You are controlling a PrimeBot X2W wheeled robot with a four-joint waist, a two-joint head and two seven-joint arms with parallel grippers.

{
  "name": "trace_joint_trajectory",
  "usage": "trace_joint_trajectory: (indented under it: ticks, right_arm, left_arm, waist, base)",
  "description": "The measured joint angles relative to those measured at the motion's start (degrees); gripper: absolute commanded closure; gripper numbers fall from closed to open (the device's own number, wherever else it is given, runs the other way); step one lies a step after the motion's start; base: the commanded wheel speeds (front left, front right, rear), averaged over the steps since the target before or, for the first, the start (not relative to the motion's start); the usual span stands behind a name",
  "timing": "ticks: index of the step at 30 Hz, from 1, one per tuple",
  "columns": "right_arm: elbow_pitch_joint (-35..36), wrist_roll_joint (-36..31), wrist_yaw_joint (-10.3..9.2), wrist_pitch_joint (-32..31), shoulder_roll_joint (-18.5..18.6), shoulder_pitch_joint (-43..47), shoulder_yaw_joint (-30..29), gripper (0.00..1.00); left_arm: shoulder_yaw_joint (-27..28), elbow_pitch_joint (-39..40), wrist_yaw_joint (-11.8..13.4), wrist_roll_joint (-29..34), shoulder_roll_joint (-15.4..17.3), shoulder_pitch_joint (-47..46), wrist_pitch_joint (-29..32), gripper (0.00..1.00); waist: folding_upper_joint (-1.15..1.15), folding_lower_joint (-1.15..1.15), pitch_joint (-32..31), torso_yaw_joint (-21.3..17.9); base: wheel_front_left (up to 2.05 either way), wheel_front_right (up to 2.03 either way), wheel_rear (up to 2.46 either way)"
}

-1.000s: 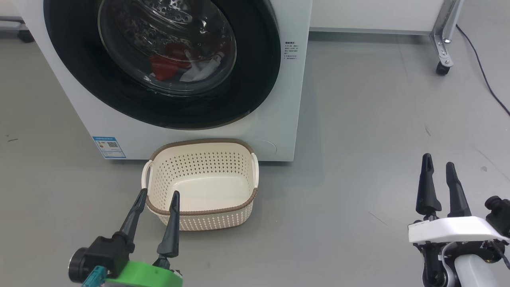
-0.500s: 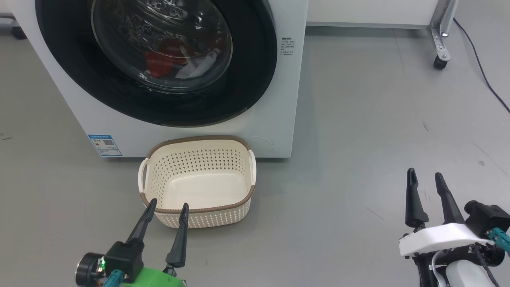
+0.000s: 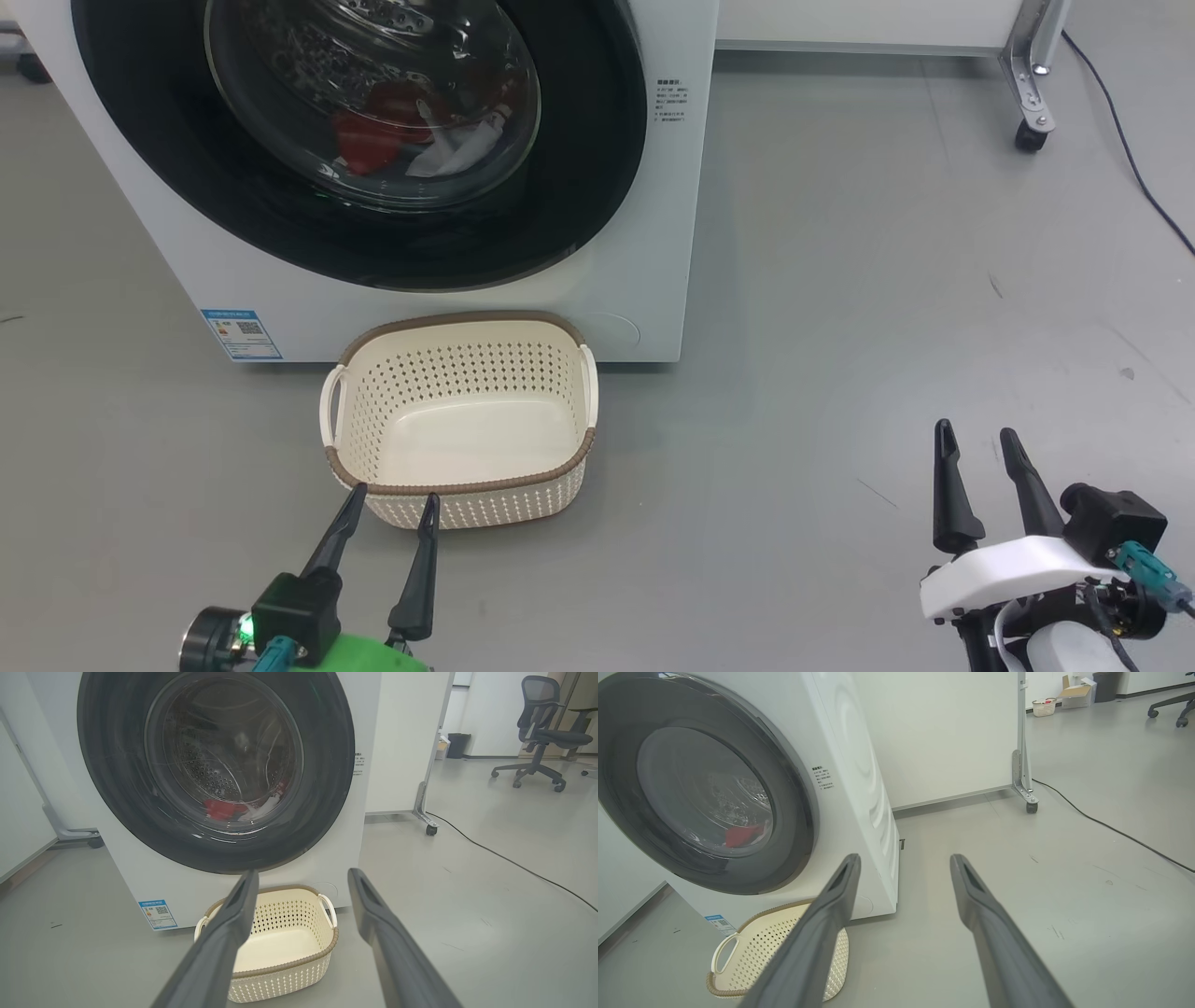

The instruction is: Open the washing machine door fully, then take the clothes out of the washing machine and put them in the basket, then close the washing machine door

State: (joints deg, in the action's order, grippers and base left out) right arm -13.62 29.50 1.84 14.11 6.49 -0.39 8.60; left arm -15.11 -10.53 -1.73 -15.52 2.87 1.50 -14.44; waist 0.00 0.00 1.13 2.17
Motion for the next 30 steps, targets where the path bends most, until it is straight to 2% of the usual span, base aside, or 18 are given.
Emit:
trace_joint_trajectory:
  ticks: [7,30]
  right_arm:
    - [-1.09,-2.03,-0.29,0.00,0.42,-0.30,0.99,0.00]
    - [-3.37,-2.97,-0.47,0.00,0.33,-1.51,1.79,0.00]
  left_arm:
    - [0.00,-0.36,0.44,0.71,-0.02,-0.01,0.00,0.00]
    - [-0.25,-0.58,2.54,0.42,-0.09,-0.01,0.00,0.00]
  waist:
    - [0.00,0.00,-0.04,0.04]
    - [0.00,0.00,-0.05,0.08]
  base:
    - [0.00,0.00,0.00]
    - [0.00,0.00,0.00]
